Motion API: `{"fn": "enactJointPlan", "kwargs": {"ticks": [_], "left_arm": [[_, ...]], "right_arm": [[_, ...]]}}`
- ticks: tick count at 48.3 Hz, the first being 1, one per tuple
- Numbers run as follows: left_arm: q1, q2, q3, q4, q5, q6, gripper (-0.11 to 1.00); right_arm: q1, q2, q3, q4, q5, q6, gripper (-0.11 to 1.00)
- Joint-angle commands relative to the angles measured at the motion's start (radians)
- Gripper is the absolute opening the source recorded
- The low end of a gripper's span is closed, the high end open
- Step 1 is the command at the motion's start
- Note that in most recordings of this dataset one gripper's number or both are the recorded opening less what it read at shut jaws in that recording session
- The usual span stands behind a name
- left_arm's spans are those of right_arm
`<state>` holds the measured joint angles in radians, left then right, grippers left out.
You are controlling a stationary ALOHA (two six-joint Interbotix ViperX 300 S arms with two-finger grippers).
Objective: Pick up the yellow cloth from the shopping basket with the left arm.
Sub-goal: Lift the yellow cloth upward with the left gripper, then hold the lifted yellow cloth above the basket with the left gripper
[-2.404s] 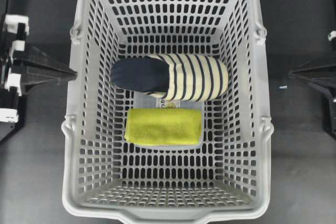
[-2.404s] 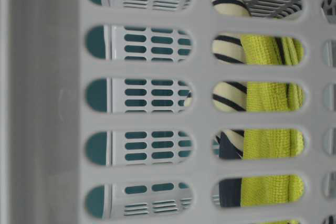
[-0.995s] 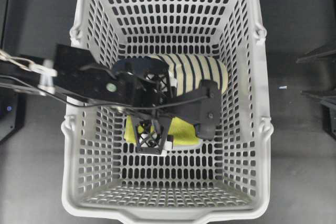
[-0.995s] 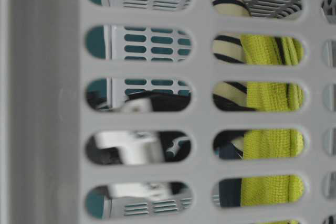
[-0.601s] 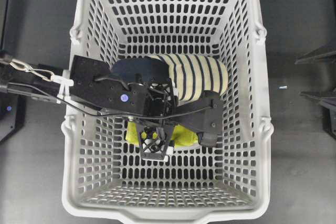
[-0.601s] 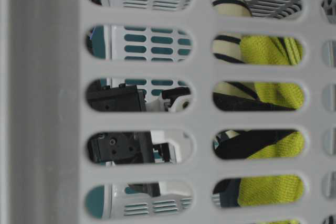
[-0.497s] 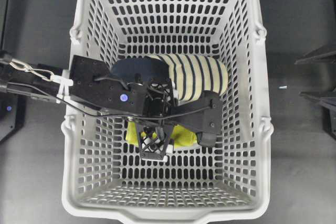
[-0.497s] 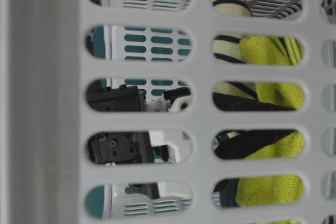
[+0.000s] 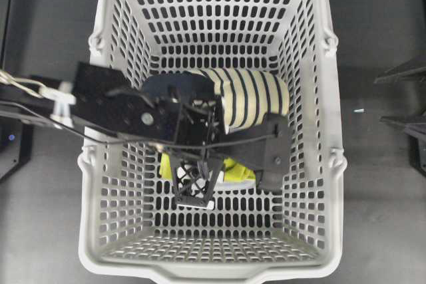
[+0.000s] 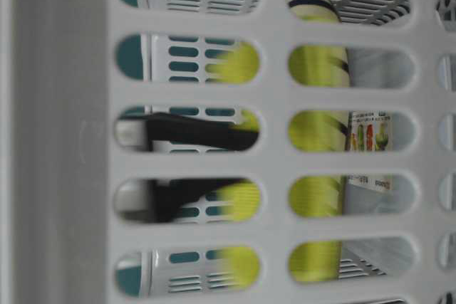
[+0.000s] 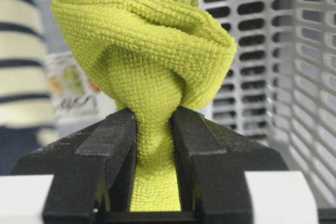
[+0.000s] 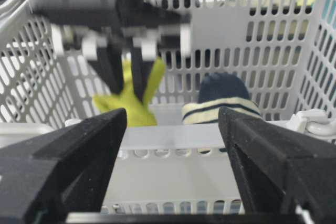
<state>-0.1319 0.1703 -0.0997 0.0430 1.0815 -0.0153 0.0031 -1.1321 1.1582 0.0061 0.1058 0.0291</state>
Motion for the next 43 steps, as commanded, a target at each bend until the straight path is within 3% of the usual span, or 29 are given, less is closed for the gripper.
{"fn": "enactJointPlan", "kwargs": {"ticks": [1,7,14,43], "left_arm": [[-0.005,-0.040,-0.137,0.003,0.135,0.000,0.18],[-0.003,-0.035,-0.287,0.002,0.293,0.000,0.18],[-0.003,-0.017,-0.382,0.003,0.374,0.005,0.18],[-0.003,0.003,-0.399,0.003,0.377,0.006,0.18]], "right_arm": [[0.002,0.002,-0.006,0.002,-0.011,0.002,0.68],[0.002,0.000,-0.006,0.002,-0.011,0.002,0.68],[0.002,-0.002,-0.006,0.002,-0.011,0.002,0.68],[0.002,-0.002,0.000,0.002,-0.014,0.002,0.68]]}}
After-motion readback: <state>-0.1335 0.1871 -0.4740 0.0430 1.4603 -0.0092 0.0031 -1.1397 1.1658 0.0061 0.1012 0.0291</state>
